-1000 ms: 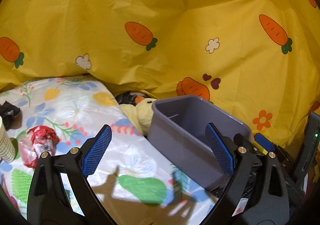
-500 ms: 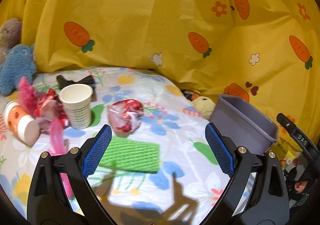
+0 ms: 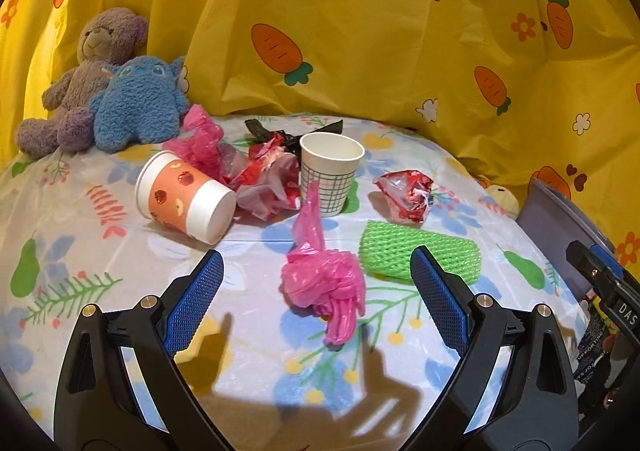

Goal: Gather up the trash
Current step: 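Move both tools back over the remaining trash on the bed, then grasp the pink plastic bag with the left tool while the right tool grasps the green foam net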

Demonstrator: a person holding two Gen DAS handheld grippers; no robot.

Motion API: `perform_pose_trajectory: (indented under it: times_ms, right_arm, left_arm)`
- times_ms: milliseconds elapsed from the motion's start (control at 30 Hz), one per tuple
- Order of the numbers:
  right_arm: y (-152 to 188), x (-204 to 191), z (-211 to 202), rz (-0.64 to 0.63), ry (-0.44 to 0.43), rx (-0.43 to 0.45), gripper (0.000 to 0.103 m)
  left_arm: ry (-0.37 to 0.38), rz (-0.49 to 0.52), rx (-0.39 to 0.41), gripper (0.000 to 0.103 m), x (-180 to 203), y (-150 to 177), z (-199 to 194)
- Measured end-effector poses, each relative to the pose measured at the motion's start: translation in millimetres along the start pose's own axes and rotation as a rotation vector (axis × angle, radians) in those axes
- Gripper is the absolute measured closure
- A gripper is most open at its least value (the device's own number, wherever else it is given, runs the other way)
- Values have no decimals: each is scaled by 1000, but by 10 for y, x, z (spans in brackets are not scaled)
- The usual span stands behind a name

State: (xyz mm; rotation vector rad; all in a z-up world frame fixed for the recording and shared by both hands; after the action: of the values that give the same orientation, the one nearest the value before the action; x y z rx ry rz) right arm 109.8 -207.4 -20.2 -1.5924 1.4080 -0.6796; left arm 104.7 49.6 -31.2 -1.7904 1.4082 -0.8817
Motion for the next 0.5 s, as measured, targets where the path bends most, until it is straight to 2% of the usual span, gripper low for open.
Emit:
perform_pose_trajectory:
  times_ms: [233,400,500]
  right_arm:
    - [111,-325,415,-45,-74,-114,22]
    - [121,-412,699,-49,-112,-193,23]
    - [112,-415,843,-18,-152,-245,29]
  left_arm:
    - [-40,-53,5,10,-258,22,-28]
    - [-60,-65,6,10,-346,33,-34]
    - [-54,-71,3,10,-367,32,-25]
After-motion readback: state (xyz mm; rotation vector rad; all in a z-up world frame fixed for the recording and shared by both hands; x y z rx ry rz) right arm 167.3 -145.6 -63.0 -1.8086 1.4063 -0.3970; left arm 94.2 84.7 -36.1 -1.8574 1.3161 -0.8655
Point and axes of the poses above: each gripper's, at about its wrist camera, not at the fingertips, and z roughly the way its jaws point, x to its right, y to its underside, the point moved 1 cm from there along z, roughly the way its jaws point, and after that the axes turned 5 degrees about -y, right-handed, at the moved point
